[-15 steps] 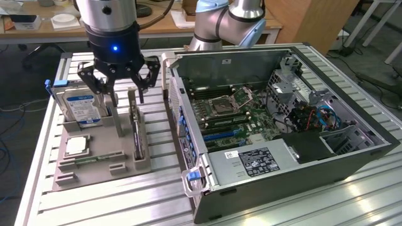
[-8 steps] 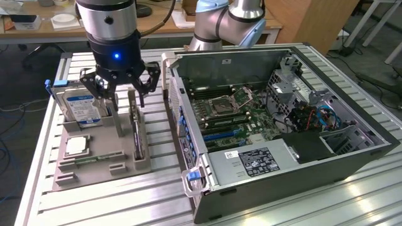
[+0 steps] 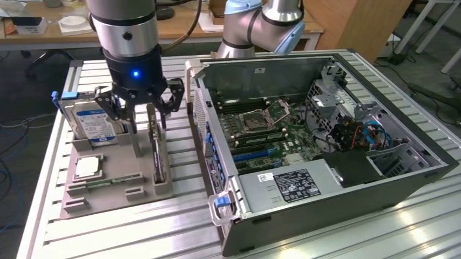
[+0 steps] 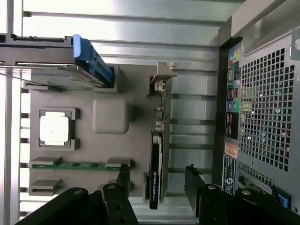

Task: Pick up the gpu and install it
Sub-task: 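Pick up the gpu and move the gpu toward the slot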

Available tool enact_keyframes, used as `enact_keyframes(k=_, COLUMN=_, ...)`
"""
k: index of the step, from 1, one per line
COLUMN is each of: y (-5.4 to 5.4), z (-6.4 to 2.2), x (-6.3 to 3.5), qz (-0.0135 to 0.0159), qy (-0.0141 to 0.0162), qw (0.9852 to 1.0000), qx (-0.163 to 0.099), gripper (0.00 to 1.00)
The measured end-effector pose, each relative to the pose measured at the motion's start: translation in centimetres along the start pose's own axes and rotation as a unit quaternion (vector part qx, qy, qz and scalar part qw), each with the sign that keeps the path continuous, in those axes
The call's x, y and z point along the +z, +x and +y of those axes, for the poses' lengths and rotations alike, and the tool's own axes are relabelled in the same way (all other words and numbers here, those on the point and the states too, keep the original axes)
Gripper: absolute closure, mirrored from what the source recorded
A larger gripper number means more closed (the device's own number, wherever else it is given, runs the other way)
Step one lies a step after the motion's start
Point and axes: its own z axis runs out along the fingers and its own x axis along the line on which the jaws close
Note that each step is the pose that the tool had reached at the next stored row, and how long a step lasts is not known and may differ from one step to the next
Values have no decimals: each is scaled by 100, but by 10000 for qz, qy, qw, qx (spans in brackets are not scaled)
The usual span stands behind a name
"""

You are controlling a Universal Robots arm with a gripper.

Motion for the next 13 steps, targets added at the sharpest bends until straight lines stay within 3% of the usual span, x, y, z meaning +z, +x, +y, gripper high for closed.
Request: enact_keyframes(k=13, y=4, z=-37, x=235, qz=0, qy=0, qw=10000, qx=0, gripper=41)
